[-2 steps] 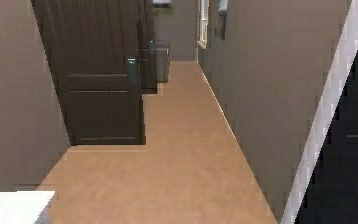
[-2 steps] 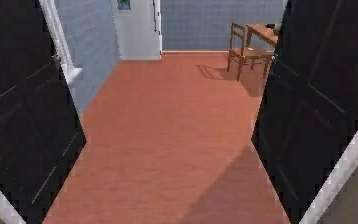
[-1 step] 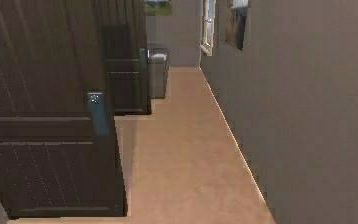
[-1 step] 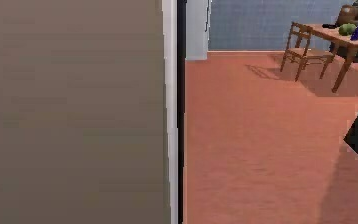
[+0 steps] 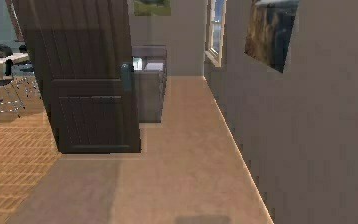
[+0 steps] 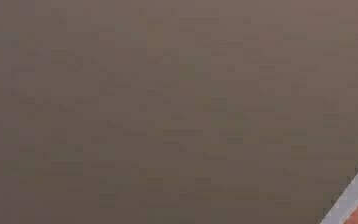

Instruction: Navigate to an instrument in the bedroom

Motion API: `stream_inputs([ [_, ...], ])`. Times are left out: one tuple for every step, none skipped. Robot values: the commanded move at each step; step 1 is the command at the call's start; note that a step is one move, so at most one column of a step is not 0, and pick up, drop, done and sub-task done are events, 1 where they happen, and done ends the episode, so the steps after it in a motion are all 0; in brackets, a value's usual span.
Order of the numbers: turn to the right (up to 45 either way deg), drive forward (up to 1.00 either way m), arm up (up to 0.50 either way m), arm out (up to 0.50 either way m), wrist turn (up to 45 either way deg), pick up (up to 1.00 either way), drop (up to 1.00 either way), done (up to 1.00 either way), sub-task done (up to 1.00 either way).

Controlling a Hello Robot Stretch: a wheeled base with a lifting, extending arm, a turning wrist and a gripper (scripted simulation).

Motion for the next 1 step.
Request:
stream_inputs([
  [0.0, 0.5, 0.0, 0.0, 0.0, 0.0, 0.0, 0.0, 0.0],
])
